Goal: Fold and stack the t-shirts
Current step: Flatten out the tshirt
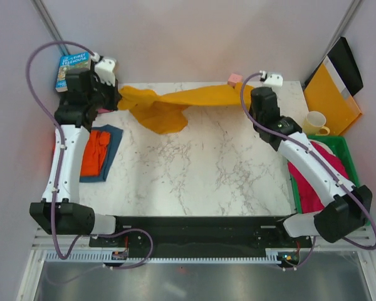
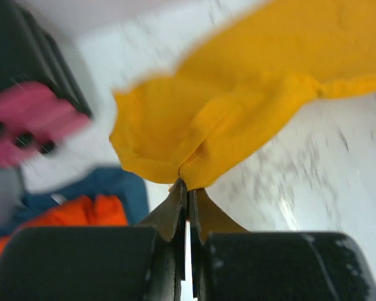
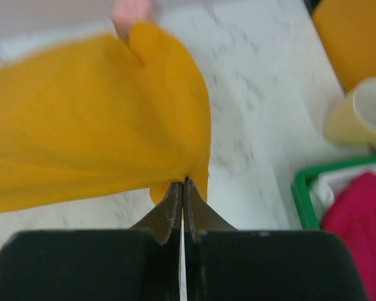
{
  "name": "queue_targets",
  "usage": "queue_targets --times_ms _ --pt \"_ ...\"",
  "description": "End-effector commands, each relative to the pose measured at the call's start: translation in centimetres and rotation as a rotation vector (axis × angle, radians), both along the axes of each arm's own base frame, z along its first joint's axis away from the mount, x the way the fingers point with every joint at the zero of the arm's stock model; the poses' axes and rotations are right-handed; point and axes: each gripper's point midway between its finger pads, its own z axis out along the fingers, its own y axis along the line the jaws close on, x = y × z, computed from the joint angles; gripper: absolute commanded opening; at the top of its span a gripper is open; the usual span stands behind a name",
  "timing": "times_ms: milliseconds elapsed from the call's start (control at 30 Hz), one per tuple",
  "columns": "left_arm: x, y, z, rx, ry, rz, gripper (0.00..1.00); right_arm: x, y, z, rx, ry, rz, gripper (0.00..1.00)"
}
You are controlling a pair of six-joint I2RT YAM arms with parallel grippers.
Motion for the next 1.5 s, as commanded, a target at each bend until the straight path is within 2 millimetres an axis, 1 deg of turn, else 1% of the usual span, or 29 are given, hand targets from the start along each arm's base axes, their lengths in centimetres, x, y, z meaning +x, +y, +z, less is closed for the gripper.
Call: queue_targets --times_ms 0,33,67,100,133,167,200,233,267,300,333,367,433,467,500,567,600,667,767,800,833,867,900,967,1033,1067,1167,1267,1467 --pt "-6.0 -1.6 -7.7 -0.004 0.147 -0.114 0.03 -6.0 -0.9 -7.7 0.021 0.114 0.002 0.00" --pt "-7.8 -2.1 -10.5 -0.013 0.220 -0.150 0.03 -7.1 -1.1 -8.7 0.025 0.132 -0.005 0.00" --pt "-9.0 -2.2 -11.6 0.001 0.247 -0.179 0.04 -8.7 -1.5 -9.1 0.048 0.139 -0.015 0.00" --pt "-10.8 -2.4 -13.0 0.001 0.310 -0.199 0.05 -10.1 -1.7 -11.2 0.044 0.180 -0.013 0.00" --pt "-12.3 -2.5 -14.1 0.014 0.332 -0.228 0.06 -11.0 -1.6 -11.9 0.062 0.197 -0.002 0.00" --pt "-13.2 -2.5 -14.8 0.025 0.356 -0.241 0.09 -12.1 -1.9 -12.2 0.085 0.204 -0.005 0.00" --pt "-13.8 -2.5 -15.4 0.034 0.377 -0.252 0.11 -13.0 -2.1 -13.4 0.083 0.235 -0.007 0.00" --pt "-14.9 -2.3 -16.5 0.041 0.425 -0.251 0.17 -13.5 -2.3 -13.8 0.087 0.246 -0.009 0.02" --pt "-15.2 -2.2 -17.1 0.055 0.442 -0.258 0.39 -14.0 -2.4 -14.0 0.091 0.256 -0.009 0.16" --pt "-15.4 -2.0 -17.5 0.059 0.455 -0.254 0.52 -14.3 -2.5 -14.6 0.091 0.268 -0.010 0.26" --pt "-15.8 -1.8 -18.2 0.064 0.473 -0.245 0.70 -14.4 -2.5 -14.6 0.092 0.270 -0.008 0.36" --pt "-16.0 -1.9 -18.2 0.059 0.472 -0.242 0.99 -14.5 -2.5 -14.6 0.089 0.271 -0.009 0.47" --pt "-16.0 -1.8 -18.4 0.050 0.467 -0.227 1.00 -14.0 -2.4 -13.8 0.091 0.252 -0.011 0.57" --pt "-15.5 -1.9 -18.1 0.034 0.447 -0.210 0.99 -13.7 -2.3 -13.7 0.084 0.253 -0.008 0.66" --pt "-15.2 -1.9 -18.0 0.026 0.440 -0.198 1.00 -13.1 -2.1 -12.7 0.082 0.236 -0.003 0.69" --pt "-14.1 -1.7 -17.5 0.005 0.414 -0.149 1.00 -12.5 -1.9 -12.5 0.056 0.246 -0.002 0.77" --pt "-13.8 -1.6 -17.8 -0.004 0.430 -0.139 0.99 -12.1 -1.7 -11.8 0.057 0.234 0.001 0.77" --pt "-13.6 -2.1 -17.8 -0.030 0.444 -0.146 1.00 -11.8 -1.4 -11.6 0.058 0.236 0.012 0.77" --pt "-14.1 -2.8 -19.3 -0.058 0.507 -0.172 1.00 -12.0 -1.1 -12.1 0.070 0.244 0.028 0.76" --pt "-14.3 -2.9 -19.9 -0.054 0.524 -0.175 0.99 -12.3 -1.2 -12.9 0.065 0.260 0.025 0.76" --pt "-14.7 -3.3 -21.2 -0.048 0.568 -0.187 0.99 -12.4 -1.2 -13.2 0.065 0.264 0.027 0.76" --pt "-14.9 -3.5 -21.9 -0.034 0.590 -0.200 0.96 -12.5 -1.2 -13.4 0.075 0.262 0.028 0.75" --pt "-15.1 -3.7 -22.8 -0.022 0.619 -0.202 0.93 -12.8 -1.2 -14.2 0.074 0.278 0.029 0.74" --pt "-15.2 -3.9 -24.4 -0.006 0.666 -0.202 0.90 -12.9 -0.9 -14.8 0.083 0.289 0.039 0.73" --pt "-14.7 -3.5 -25.4 0.007 0.684 -0.172 0.89 -13.0 -0.8 -15.2 0.085 0.295 0.040 0.72" --pt "-14.6 -3.4 -26.3 0.005 0.716 -0.161 0.86 -12.9 -0.7 -15.3 0.086 0.297 0.042 0.71" --pt "-13.8 -2.9 -27.5 0.017 0.741 -0.115 0.81 -12.8 -0.4 -15.4 0.085 0.301 0.047 0.71" --pt "-13.2 -2.7 -28.1 0.019 0.745 -0.089 0.79 -12.7 -0.2 -15.5 0.081 0.306 0.053 0.70" --pt "-12.1 -1.7 -30.0 0.066 0.762 -0.046 0.79 -12.8 -0.1 -15.9 0.071 0.315 0.054 0.69"
